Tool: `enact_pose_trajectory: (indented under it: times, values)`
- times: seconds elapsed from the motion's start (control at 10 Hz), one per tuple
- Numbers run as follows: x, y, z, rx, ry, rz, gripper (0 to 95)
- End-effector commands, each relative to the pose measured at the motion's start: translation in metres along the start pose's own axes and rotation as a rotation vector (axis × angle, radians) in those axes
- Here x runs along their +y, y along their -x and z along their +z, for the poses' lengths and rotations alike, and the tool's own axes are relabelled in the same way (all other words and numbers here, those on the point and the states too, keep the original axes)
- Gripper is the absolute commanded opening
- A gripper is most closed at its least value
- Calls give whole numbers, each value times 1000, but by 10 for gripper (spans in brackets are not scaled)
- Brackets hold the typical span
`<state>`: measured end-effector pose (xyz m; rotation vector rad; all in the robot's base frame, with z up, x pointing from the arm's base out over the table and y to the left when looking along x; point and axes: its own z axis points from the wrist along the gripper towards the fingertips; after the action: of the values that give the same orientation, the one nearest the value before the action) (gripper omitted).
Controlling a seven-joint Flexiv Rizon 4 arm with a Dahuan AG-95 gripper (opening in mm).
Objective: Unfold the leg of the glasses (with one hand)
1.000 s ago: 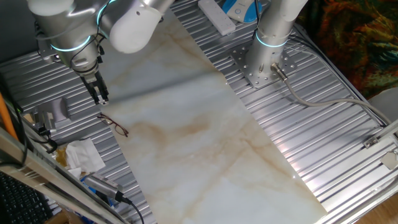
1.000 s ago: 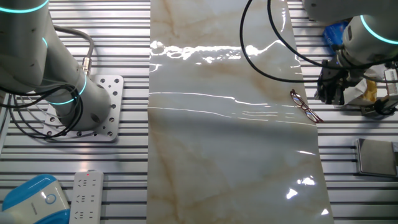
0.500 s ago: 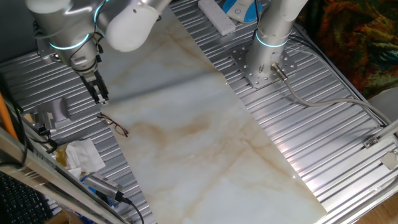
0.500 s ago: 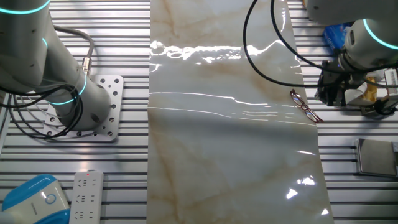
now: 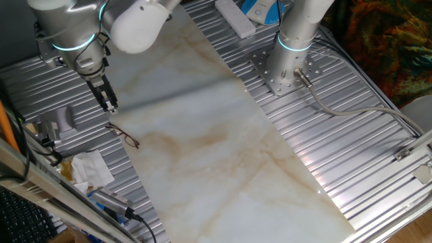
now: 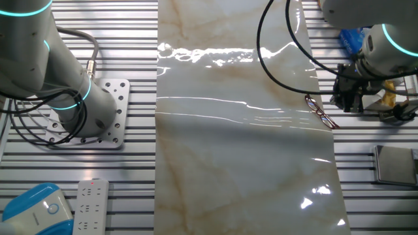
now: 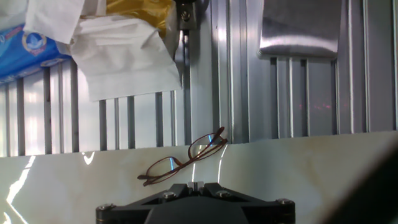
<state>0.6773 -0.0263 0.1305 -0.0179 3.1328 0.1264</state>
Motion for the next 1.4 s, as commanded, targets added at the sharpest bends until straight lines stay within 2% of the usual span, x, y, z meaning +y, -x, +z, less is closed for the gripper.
enact_pose_trajectory:
  times: [0.1,0.4,0.7,1.2,1.3,1.4]
  values:
    - [-2,9,3,3,1,-10,0]
    - [-4,28,7,6,-5,-59,0]
    - [-5,34,13,3,-6,-118,0]
    - [-7,34,24,13,-28,-400,0]
    - [-7,35,25,14,-32,-418,0]
    - [-9,35,32,15,-38,-484,0]
